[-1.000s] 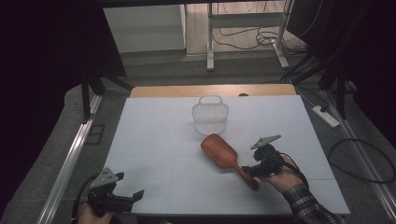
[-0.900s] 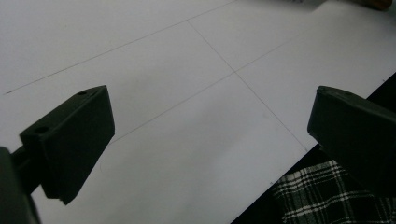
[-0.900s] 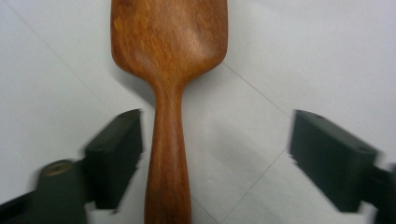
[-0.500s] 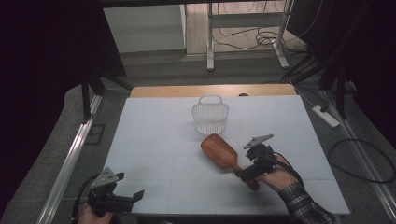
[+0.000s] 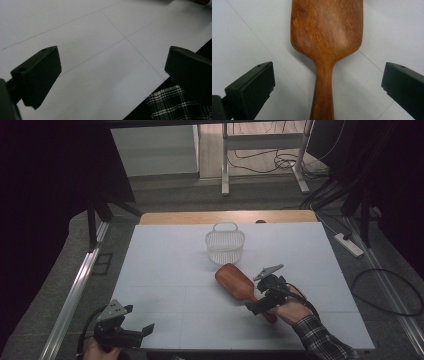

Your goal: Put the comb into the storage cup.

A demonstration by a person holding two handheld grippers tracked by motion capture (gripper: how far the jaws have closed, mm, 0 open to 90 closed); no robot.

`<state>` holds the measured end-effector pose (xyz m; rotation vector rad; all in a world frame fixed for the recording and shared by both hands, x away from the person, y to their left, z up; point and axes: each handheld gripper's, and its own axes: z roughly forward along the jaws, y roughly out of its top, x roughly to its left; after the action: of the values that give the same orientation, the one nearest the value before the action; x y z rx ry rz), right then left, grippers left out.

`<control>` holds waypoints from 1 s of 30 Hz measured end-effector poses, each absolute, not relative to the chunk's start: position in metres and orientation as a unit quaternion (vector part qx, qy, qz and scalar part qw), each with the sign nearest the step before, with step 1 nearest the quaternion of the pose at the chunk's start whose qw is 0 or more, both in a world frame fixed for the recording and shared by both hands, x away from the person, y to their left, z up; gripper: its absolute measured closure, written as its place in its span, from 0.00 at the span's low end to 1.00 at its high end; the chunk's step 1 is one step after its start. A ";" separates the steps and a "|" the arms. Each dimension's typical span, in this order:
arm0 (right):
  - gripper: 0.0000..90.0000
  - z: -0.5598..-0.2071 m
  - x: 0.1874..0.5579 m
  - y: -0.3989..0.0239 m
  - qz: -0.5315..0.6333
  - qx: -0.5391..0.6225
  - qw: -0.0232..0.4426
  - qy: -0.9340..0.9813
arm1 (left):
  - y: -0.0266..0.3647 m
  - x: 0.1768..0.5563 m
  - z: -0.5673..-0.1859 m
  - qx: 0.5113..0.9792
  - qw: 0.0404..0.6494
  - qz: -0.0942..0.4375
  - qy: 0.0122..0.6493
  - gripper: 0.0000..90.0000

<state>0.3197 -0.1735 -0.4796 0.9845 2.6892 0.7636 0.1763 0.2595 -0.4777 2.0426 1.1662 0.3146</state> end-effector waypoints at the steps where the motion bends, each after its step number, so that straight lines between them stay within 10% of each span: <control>1: 0.00 -0.480 0.320 -0.173 0.255 0.329 0.088 0.905 | 0.259 0.176 -0.478 0.797 0.376 0.124 0.456 0.02; 30: 0.04 -0.506 0.324 -0.161 0.179 0.341 0.084 0.919 | 0.259 0.177 -0.478 0.798 0.376 0.122 0.455 0.02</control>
<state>0.3243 -0.1613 -0.5061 1.0182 2.7432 0.5335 0.1767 0.2594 -0.4778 2.0425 1.1631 0.3111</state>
